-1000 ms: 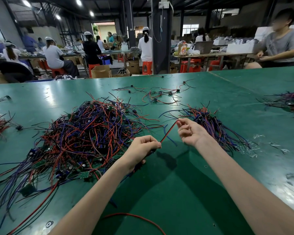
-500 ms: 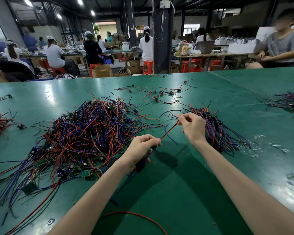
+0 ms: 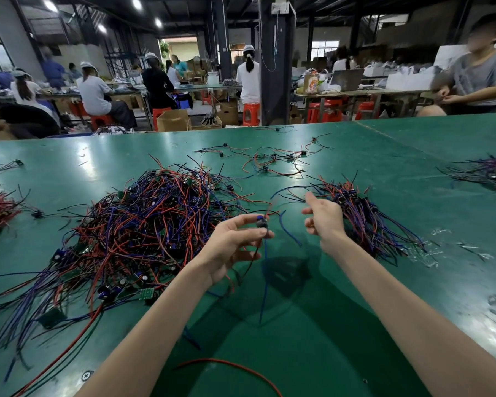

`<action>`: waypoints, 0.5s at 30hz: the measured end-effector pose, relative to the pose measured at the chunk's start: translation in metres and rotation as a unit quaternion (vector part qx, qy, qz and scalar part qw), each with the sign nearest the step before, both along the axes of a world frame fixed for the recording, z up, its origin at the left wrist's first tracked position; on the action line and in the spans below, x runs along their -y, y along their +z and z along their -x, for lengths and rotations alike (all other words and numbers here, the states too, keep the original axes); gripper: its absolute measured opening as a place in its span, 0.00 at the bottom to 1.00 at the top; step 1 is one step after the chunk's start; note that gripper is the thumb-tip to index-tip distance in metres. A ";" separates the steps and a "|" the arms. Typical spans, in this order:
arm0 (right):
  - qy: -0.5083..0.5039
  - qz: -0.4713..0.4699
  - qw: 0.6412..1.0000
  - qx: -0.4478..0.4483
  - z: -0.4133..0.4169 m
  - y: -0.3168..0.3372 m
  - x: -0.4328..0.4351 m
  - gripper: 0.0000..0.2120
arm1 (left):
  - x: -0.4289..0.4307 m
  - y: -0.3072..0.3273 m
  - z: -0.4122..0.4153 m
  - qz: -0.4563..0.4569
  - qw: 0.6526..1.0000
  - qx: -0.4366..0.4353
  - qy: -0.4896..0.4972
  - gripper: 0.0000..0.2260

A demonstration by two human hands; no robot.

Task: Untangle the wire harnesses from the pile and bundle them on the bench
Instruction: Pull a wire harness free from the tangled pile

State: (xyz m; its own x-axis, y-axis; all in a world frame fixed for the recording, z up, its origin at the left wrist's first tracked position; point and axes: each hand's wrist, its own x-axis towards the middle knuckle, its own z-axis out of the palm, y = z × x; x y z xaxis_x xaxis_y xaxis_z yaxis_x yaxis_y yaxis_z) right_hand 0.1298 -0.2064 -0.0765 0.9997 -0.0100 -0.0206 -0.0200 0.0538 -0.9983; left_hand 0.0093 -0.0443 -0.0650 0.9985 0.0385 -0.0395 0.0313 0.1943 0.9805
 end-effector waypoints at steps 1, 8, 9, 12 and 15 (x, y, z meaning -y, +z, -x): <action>0.033 0.016 0.999 -0.006 0.006 0.002 -0.004 0.13 | -0.001 0.000 -0.001 0.018 0.999 0.010 0.031 0.11; 0.331 0.014 0.943 -0.018 0.056 0.008 -0.036 0.12 | -0.011 -0.002 -0.007 0.037 0.984 0.052 0.169 0.14; 0.339 -0.006 0.940 -0.023 0.060 0.008 -0.039 0.12 | -0.012 -0.002 -0.007 0.036 0.982 0.058 0.175 0.15; 0.336 -0.071 0.938 -0.046 0.063 0.008 -0.040 0.09 | -0.012 -0.003 -0.008 0.057 0.981 0.063 0.173 0.20; 0.325 -0.107 0.938 -0.056 0.060 0.009 -0.039 0.09 | -0.012 -0.006 -0.010 0.043 0.981 0.063 0.176 0.18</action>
